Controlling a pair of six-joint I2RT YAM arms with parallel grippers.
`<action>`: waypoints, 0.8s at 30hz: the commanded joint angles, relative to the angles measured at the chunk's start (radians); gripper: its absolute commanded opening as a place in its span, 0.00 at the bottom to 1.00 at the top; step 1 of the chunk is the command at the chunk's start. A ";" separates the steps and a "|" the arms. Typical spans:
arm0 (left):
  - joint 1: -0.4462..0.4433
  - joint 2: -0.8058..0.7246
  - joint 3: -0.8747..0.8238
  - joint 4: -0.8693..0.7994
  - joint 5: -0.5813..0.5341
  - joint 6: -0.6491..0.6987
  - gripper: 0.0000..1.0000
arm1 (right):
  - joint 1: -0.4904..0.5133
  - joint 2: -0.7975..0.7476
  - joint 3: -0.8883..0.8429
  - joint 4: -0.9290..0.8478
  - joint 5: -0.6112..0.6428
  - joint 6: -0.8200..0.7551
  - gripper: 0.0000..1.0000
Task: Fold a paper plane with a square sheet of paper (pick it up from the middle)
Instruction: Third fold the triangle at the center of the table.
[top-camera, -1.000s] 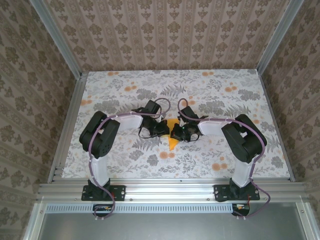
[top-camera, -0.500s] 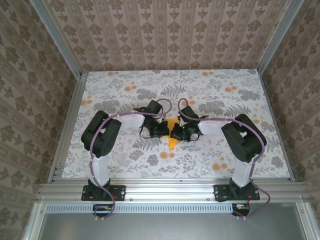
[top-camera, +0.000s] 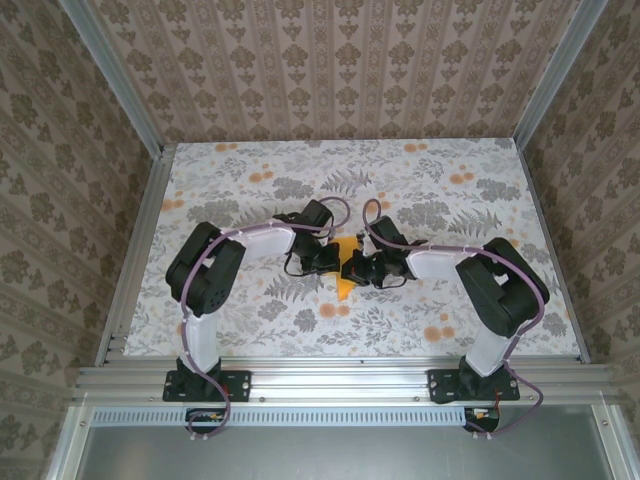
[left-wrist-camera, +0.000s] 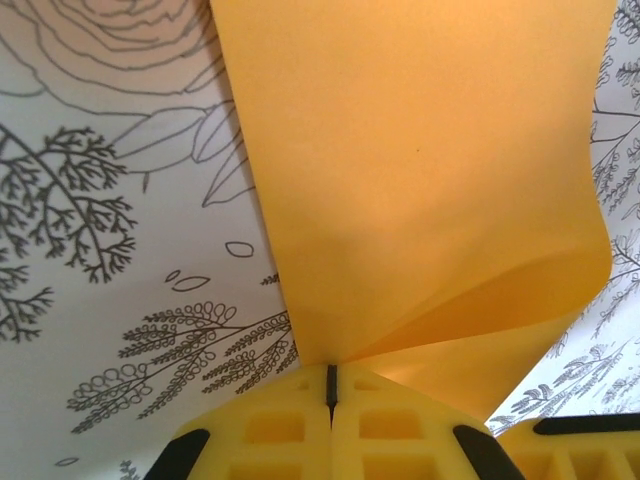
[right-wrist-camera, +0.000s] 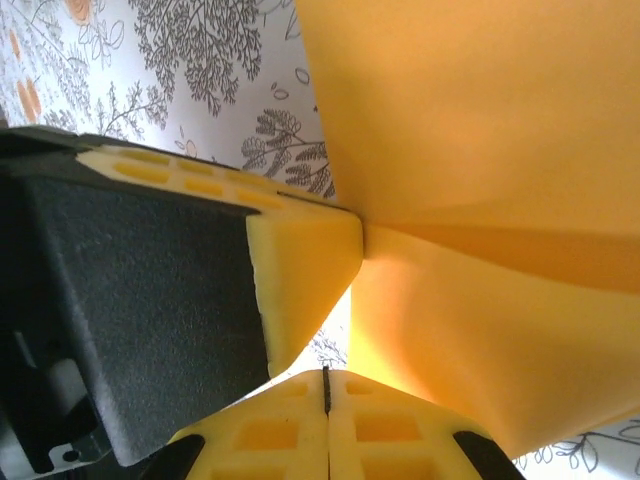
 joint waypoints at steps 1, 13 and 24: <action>-0.006 0.069 -0.014 -0.133 -0.130 0.032 0.00 | 0.002 -0.023 -0.032 0.044 -0.055 0.025 0.07; -0.025 0.088 -0.002 -0.160 -0.169 0.033 0.00 | 0.022 0.013 -0.091 0.094 -0.072 0.046 0.08; -0.039 0.099 0.005 -0.195 -0.227 0.029 0.00 | 0.022 0.069 -0.096 0.151 -0.078 0.053 0.08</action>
